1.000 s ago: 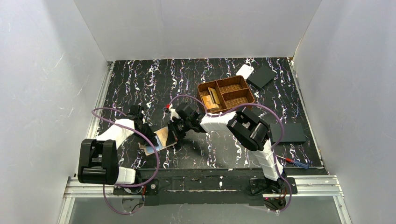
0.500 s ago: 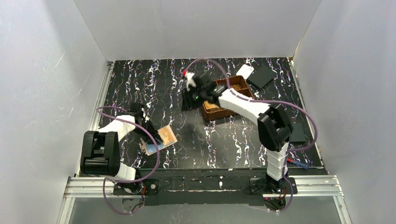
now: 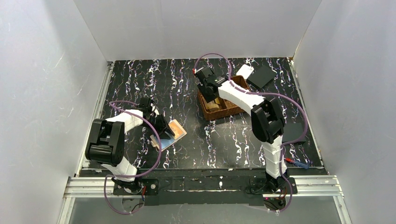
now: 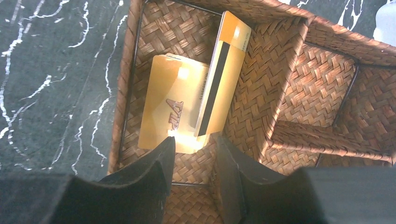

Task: Put the credit cards into the card holder
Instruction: Move the card holder to the center of the board, then pick up the credit card from the storage box.

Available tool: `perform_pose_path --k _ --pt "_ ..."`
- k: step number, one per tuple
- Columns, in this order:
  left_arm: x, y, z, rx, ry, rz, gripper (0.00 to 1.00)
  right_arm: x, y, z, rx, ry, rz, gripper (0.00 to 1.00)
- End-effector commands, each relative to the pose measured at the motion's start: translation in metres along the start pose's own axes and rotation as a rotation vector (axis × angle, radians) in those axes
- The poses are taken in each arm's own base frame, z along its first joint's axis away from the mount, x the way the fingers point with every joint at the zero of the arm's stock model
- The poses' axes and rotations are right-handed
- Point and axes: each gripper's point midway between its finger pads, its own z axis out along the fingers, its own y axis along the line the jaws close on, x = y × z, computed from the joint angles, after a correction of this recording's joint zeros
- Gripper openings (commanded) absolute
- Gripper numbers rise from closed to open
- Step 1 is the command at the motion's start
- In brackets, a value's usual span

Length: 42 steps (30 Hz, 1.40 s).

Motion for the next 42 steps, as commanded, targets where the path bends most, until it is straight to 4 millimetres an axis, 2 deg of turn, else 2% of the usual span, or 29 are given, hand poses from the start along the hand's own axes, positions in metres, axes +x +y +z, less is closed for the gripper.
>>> perform_pose_path --k 1,8,15,22,25,29,42 --pt "-0.002 -0.013 -0.013 0.018 -0.027 0.038 0.35 0.009 -0.005 0.022 0.051 0.02 -0.057 0.47" --pt "-0.003 -0.024 -0.048 0.0 -0.109 0.116 0.49 0.021 -0.009 0.032 0.086 0.07 -0.078 0.44" --pt "-0.003 -0.039 -0.074 0.023 -0.161 0.159 0.52 0.028 -0.014 0.033 0.119 0.092 -0.079 0.38" --pt "-0.003 -0.043 -0.081 0.033 -0.174 0.165 0.53 0.029 -0.013 0.023 0.101 0.087 -0.078 0.29" --pt "-0.002 -0.045 -0.082 0.039 -0.172 0.166 0.53 0.026 -0.012 0.023 0.09 0.077 -0.076 0.2" --pt "-0.002 -0.047 -0.084 0.044 -0.18 0.17 0.54 0.023 -0.012 0.021 0.085 0.074 -0.08 0.01" --pt "-0.003 -0.057 -0.093 0.07 -0.196 0.182 0.54 -0.004 -0.018 -0.017 0.069 -0.016 -0.014 0.01"
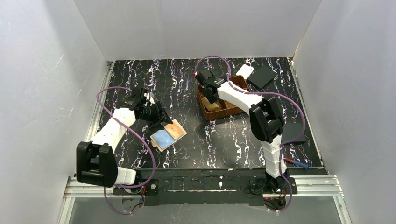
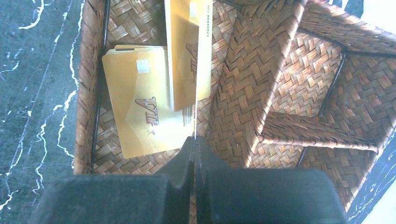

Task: Put the credit cards into the card holder
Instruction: Pick up the credit card from the storage box, then insert the credit card into the card holder.

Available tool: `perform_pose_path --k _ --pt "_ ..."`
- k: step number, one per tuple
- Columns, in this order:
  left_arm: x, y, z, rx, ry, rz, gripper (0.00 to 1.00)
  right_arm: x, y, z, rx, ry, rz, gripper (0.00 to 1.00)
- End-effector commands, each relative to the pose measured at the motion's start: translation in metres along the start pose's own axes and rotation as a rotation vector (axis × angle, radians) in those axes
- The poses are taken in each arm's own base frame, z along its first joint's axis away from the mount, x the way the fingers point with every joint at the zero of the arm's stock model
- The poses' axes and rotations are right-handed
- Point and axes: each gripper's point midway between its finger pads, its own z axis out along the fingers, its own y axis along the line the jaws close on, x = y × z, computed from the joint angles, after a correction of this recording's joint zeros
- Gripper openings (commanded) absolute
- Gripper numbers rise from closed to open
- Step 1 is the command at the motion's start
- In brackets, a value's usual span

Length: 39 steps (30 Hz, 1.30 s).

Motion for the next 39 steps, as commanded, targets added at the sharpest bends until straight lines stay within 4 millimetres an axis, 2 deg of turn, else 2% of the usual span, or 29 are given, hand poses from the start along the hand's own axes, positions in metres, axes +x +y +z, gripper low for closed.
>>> perform_pose_path --k 1,8,12,14,16,17,18,21,24,25,29,33,37,39 --pt "-0.002 -0.014 -0.017 0.034 -0.033 0.033 0.54 -0.02 -0.011 -0.034 -0.007 -0.076 0.054 0.01" --pt "0.0 -0.019 -0.024 0.051 -0.044 0.041 0.55 -0.024 -0.022 -0.053 -0.021 -0.116 0.145 0.01" --pt "0.0 -0.026 -0.03 0.079 -0.047 0.057 0.56 -0.03 -0.021 -0.07 -0.147 -0.17 0.209 0.01" --pt "0.002 -0.031 -0.032 0.108 -0.034 0.066 0.57 -0.032 -0.027 -0.081 -0.23 -0.204 0.271 0.01" --pt "0.003 -0.036 -0.034 0.129 -0.025 0.074 0.57 -0.035 -0.026 -0.094 -0.37 -0.241 0.331 0.01" --pt "0.003 -0.037 -0.035 0.135 -0.026 0.076 0.57 -0.043 -0.018 -0.107 -0.512 -0.295 0.354 0.01" --pt "0.003 -0.037 -0.036 0.137 -0.027 0.08 0.57 -0.047 -0.02 -0.113 -0.579 -0.335 0.391 0.01" --pt "0.001 -0.034 -0.04 0.129 -0.037 0.081 0.57 -0.053 0.005 -0.149 -0.904 -0.402 0.449 0.01" --pt "-0.002 -0.027 -0.045 0.112 -0.057 0.073 0.57 -0.047 0.033 -0.172 -1.167 -0.369 0.501 0.01" --pt "-0.002 -0.023 -0.047 0.104 -0.06 0.065 0.57 -0.054 0.036 -0.183 -1.238 -0.385 0.538 0.01" --pt "-0.003 -0.011 -0.053 0.066 -0.066 0.036 0.57 -0.053 0.048 -0.207 -1.459 -0.344 0.812 0.01" --pt "-0.003 -0.01 -0.06 0.071 -0.09 0.032 0.57 -0.057 0.052 -0.237 -1.689 -0.283 1.046 0.01" --pt "-0.002 -0.014 -0.064 0.09 -0.098 0.022 0.57 -0.058 0.058 -0.258 -1.893 -0.229 1.152 0.01" --pt "-0.002 -0.014 -0.065 0.088 -0.104 0.014 0.57 -0.057 0.067 -0.255 -1.931 -0.193 1.166 0.01"
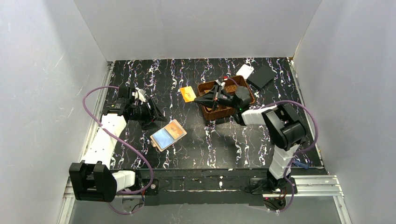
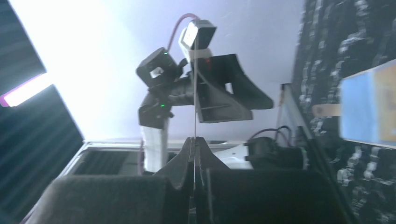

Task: Put the credit cards into the card holder
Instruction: Insert the credit card into the card holder.

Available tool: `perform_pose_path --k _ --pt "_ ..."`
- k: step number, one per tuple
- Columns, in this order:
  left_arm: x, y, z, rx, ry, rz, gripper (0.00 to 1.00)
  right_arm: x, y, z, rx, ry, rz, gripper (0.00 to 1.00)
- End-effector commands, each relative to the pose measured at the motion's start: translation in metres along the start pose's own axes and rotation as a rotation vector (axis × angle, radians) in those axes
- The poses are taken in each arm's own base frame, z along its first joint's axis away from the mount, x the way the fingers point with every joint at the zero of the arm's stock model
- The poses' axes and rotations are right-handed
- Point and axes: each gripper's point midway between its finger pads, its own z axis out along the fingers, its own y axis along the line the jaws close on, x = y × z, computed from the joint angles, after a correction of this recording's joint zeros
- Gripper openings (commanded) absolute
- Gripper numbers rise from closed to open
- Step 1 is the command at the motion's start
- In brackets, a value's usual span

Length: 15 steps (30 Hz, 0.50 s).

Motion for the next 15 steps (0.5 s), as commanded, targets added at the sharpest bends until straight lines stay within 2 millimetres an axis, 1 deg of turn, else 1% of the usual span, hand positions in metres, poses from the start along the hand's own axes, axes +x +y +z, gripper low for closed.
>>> perform_pose_path --k 1,5,7,9,11,13,14,15 --pt "-0.001 -0.005 -0.013 0.004 -0.032 0.0 0.57 0.032 0.058 -0.001 -0.273 0.105 0.068 0.01" --pt "0.0 0.021 0.0 -0.105 -0.03 -0.083 0.51 0.038 0.023 0.017 -0.153 0.093 0.026 0.01" --pt "0.002 0.034 0.01 -0.138 -0.015 -0.13 0.48 0.041 0.006 0.025 -0.087 0.092 -0.026 0.01" --pt "0.005 0.045 0.022 -0.143 -0.002 -0.18 0.45 0.044 -0.016 0.034 0.014 0.101 -0.097 0.01" --pt "0.008 0.05 0.032 -0.129 0.011 -0.207 0.44 0.047 -0.042 0.038 0.129 0.12 -0.168 0.01" --pt "0.01 0.057 0.041 -0.132 0.017 -0.209 0.41 0.051 -0.063 0.04 0.221 0.175 -0.275 0.01" --pt "0.012 0.06 0.044 -0.132 0.025 -0.205 0.39 0.055 -0.071 0.041 0.253 0.23 -0.345 0.01" --pt "0.012 0.063 0.047 -0.141 0.027 -0.199 0.38 0.06 -0.084 0.04 0.308 0.293 -0.371 0.01"
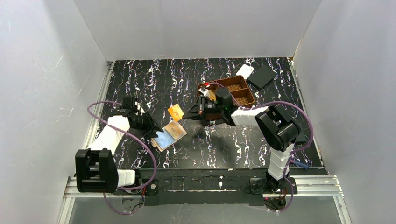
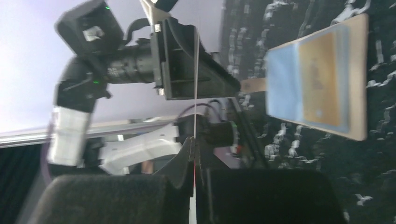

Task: Put the credit cards into the card holder
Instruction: Insert the credit card into the card holder.

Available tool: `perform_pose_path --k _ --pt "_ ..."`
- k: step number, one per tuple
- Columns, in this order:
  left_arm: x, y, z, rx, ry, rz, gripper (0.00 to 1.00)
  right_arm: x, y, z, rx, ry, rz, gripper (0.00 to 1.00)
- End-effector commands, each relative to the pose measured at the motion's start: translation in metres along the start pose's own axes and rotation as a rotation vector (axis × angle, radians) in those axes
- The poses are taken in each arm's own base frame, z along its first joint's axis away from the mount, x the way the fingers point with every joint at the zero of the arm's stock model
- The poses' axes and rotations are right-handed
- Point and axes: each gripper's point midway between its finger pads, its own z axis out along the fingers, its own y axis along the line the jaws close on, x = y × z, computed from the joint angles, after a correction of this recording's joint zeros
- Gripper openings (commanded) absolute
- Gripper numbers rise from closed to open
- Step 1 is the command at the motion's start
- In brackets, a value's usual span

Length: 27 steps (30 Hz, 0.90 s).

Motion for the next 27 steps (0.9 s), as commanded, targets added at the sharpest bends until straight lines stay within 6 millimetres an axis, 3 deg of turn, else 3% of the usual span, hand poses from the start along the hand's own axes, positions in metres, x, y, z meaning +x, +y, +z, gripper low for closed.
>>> perform_pose_path --k 1,4,11,15,23,27 --pt "-0.004 0.01 0.014 -0.015 -0.01 -0.006 0.37 0.016 -0.033 0.004 0.214 0.196 -0.335 0.01" --pt "-0.005 0.016 0.021 -0.036 -0.001 0.003 0.36 0.021 -0.056 -0.003 0.328 0.293 -0.428 0.01" --pt "0.004 0.027 0.04 -0.054 0.09 0.001 0.34 0.043 -0.098 0.0 0.434 0.516 -0.433 0.01" --pt "0.01 0.035 0.047 -0.083 0.136 -0.002 0.32 0.046 -0.108 0.005 0.442 0.549 -0.439 0.01" --pt "0.021 0.063 0.056 -0.213 0.198 -0.055 0.11 0.05 -0.124 0.006 0.443 0.573 -0.407 0.01" --pt "0.019 0.072 0.056 -0.253 0.181 -0.055 0.08 0.047 -0.131 0.009 0.455 0.567 -0.388 0.01"
